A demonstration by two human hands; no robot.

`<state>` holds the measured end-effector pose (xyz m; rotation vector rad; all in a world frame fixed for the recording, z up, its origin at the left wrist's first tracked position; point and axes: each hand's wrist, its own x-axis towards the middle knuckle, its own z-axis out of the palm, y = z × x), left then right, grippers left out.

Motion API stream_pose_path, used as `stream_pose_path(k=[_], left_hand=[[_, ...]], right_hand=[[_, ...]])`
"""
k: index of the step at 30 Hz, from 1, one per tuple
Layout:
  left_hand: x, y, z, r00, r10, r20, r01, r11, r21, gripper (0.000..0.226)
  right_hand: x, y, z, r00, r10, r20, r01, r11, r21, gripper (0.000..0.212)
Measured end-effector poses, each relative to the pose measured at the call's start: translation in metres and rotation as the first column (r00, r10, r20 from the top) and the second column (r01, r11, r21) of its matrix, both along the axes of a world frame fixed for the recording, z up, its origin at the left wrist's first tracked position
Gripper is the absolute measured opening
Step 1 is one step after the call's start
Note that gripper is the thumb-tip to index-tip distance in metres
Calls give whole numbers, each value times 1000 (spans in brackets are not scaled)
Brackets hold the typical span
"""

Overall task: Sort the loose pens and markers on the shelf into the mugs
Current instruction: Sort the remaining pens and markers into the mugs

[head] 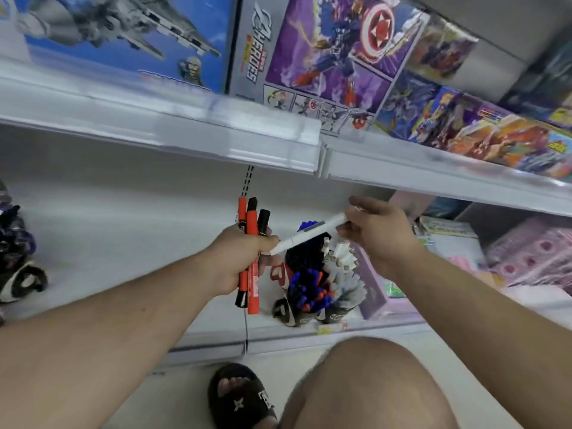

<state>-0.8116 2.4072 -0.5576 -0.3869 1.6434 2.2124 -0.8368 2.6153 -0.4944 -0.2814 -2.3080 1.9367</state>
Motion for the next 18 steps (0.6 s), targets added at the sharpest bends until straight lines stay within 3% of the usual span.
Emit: stream_pose_path(k=[3,8,14,18], left_hand=[[-9,17,-7,1000,-23,22,22,999,28,9],[-25,32,-23,996,-16,84,12,999,48,4],[-40,42,-33,994,-6,111,-3,997,74,3],[-46,44,-39,992,-47,116,40,997,68,5]], right_hand=[[-6,44,0,972,-197,-127,203,979,35,7],[-27,99,-38,911,-278,-305,396,799,453,26],[-70,105,-110,948,-264,-176,315,731,606,35],[-98,101,-151,979,-194,-62,171,616,769,38]])
